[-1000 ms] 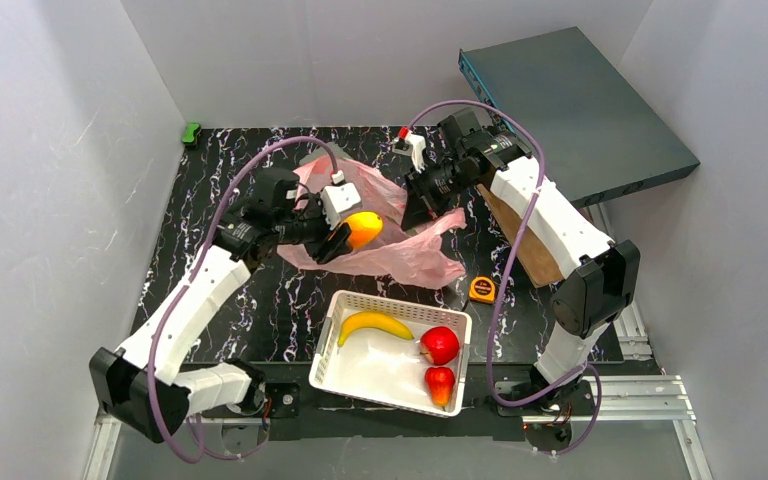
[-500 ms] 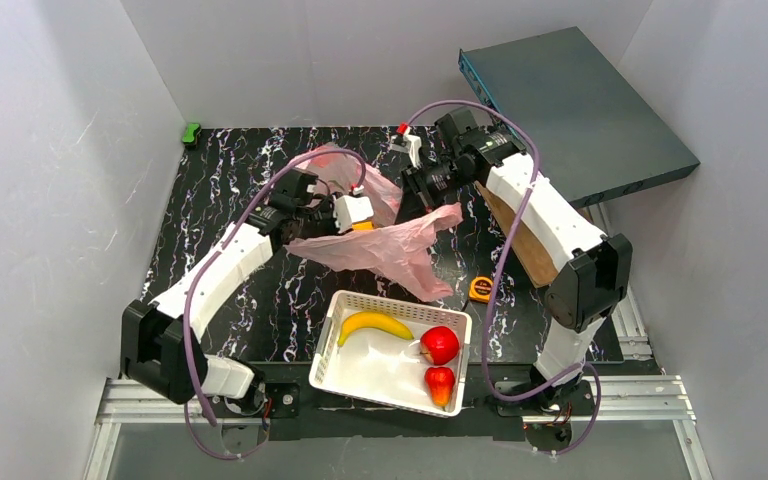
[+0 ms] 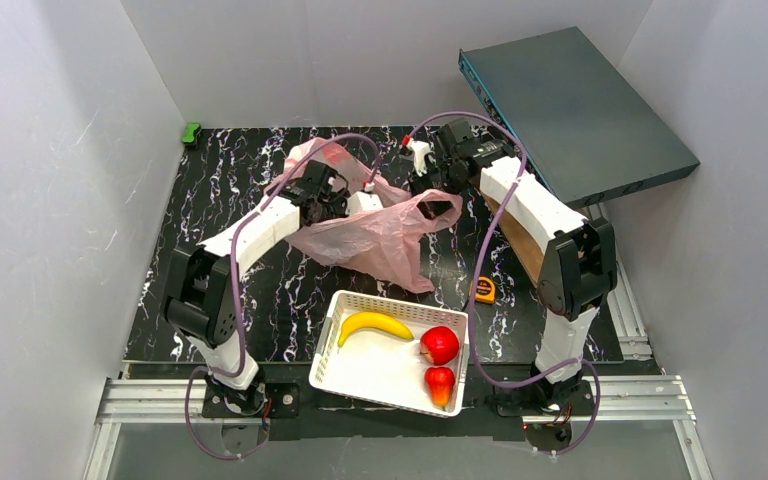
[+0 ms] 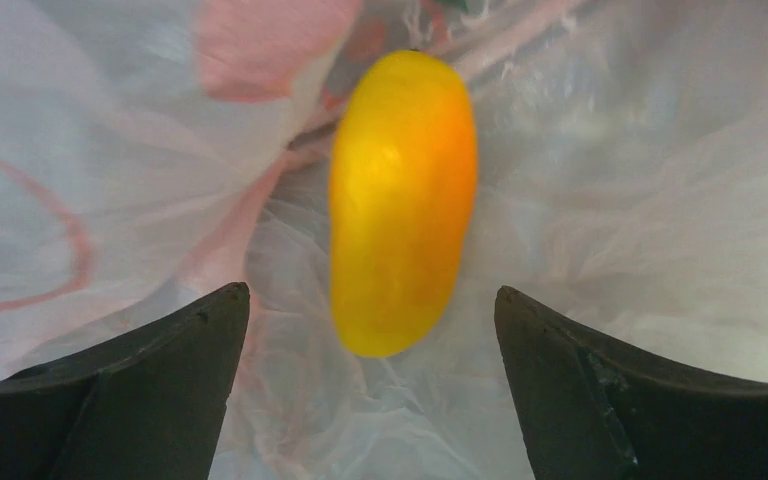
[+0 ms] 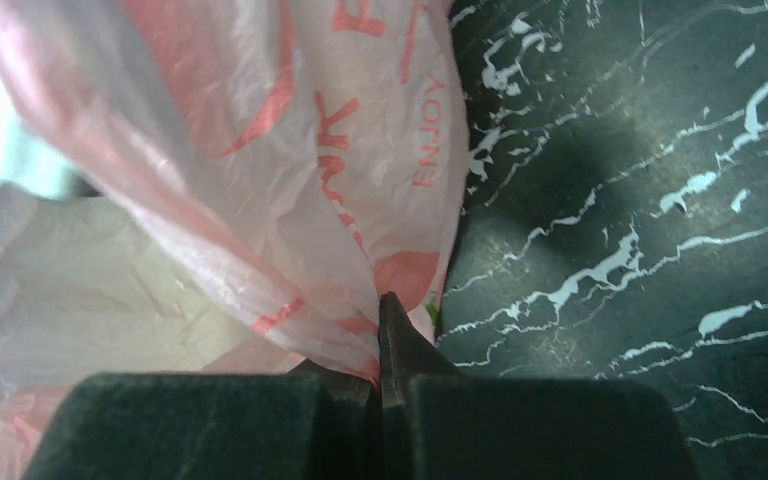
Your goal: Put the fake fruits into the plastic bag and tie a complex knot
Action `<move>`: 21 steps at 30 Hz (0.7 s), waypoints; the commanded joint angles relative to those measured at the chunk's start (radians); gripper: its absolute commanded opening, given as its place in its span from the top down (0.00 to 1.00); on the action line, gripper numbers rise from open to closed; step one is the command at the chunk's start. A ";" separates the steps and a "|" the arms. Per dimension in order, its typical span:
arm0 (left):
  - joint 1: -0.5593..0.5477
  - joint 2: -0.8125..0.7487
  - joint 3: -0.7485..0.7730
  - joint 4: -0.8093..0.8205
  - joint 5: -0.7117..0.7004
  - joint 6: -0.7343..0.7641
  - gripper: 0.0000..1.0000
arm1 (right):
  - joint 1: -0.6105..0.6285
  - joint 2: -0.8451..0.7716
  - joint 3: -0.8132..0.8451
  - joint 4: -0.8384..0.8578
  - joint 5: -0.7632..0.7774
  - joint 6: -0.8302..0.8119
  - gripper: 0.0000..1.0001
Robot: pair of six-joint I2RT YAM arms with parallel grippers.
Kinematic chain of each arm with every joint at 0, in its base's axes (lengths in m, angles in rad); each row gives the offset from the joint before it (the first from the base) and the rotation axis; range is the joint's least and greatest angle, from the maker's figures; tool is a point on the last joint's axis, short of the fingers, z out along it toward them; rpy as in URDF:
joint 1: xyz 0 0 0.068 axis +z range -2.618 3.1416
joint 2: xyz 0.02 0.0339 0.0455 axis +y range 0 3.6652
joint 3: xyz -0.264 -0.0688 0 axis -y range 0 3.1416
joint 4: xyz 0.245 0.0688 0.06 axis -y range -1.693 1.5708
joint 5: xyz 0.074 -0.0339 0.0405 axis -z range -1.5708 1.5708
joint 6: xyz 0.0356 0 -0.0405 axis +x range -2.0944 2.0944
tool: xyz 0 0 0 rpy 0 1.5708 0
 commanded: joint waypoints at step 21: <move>-0.182 -0.608 0.054 -0.459 0.318 0.138 0.13 | 0.002 -0.102 -0.053 0.122 0.120 -0.024 0.99</move>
